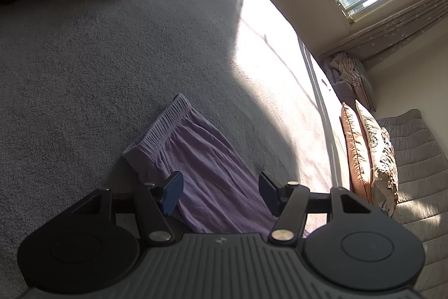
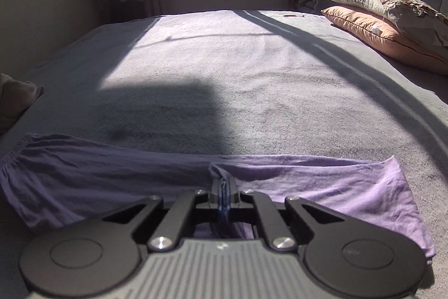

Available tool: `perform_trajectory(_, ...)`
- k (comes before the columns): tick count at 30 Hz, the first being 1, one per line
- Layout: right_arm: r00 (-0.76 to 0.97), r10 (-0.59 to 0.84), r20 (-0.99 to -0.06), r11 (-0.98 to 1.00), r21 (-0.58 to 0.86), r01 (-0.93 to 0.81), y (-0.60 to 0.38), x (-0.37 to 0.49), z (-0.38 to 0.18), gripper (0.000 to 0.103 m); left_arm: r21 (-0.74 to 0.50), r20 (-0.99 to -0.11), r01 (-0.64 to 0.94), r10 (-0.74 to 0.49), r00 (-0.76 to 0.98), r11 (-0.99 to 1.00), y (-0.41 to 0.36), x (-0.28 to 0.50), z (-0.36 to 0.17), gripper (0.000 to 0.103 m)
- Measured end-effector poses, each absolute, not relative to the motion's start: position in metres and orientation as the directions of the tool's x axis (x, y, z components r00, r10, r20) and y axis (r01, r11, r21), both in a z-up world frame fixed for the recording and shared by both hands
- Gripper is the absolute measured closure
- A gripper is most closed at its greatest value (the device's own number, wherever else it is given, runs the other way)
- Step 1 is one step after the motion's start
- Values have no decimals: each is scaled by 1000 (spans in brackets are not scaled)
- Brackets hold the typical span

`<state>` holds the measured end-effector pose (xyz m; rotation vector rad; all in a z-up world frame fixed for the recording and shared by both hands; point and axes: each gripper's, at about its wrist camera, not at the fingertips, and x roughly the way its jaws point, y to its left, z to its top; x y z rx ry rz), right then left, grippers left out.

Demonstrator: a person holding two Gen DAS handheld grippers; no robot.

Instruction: Fold clothes

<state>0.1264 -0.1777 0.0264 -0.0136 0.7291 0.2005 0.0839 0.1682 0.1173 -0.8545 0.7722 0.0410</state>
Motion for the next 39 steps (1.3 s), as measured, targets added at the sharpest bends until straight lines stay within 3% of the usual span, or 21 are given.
perform_trajectory(3, 721, 186, -667, 979, 60, -197, -179, 123, 23, 89, -663, -628, -323, -268, 730, 675, 167, 85, 116, 41)
perform_trajectory(5, 742, 197, -641, 980, 131, -147, -203, 113, 30, 50, -664, -629, -324, -269, 729, 674, 167, 85, 115, 41)
perform_trajectory(11, 810, 206, -550, 930, 366, 12, -283, 83, 55, 45, -667, -628, -323, -274, 728, 672, 172, 90, 112, 41)
perform_trajectory(14, 823, 143, -549, 878, 454, 151, -330, 72, 56, 45, -661, -629, -312, -279, 725, 682, 168, 89, 112, 41)
perform_trajectory(18, 763, -36, -646, 881, 339, 329, -368, 64, 39, 46, -648, -637, -291, -291, 714, 704, 158, 90, 111, 40)
perform_trajectory(24, 786, 100, -610, 815, 503, 287, -376, 57, 21, 48, -631, -651, -272, -305, 695, 727, 149, 89, 107, 40)
perform_trajectory(25, 789, 133, -600, 793, 542, 278, -378, 58, 20, 64, -632, -651, -272, -306, 695, 726, 150, 88, 107, 40)
perform_trajectory(26, 786, 155, -598, 778, 564, 275, -379, 59, 19, 89, -635, -649, -276, -305, 697, 721, 152, 88, 107, 40)
perform_trajectory(27, 786, 156, -598, 773, 569, 281, -379, 59, 19, 96, -639, -647, -281, -304, 699, 716, 155, 88, 107, 40)
perform_trajectory(28, 802, 127, -583, 778, 560, 285, -377, 57, 23, 97, -643, -645, -286, -301, 702, 710, 159, 87, 107, 40)
perform_trajectory(31, 865, 51, -500, 831, 502, 241, -361, 47, 47, 97, -657, -636, -308, -287, 716, 688, 171, 84, 108, 40)
perform_trajectory(34, 918, 22, -395, 935, 333, 121, -315, 41, 80, 97, -670, -629, -324, -279, 725, 668, 179, 83, 109, 40)
perform_trajectory(37, 952, 82, -294, 991, 130, -45, -251, 34, 106, 97, -678, -625, -336, -273, 731, 654, 186, 81, 110, 40)
perform_trajectory(39, 944, 170, -282, 985, 26, -170, -201, 32, 109, 97, -683, -621, -341, -268, 736, 646, 189, 79, 112, 40)
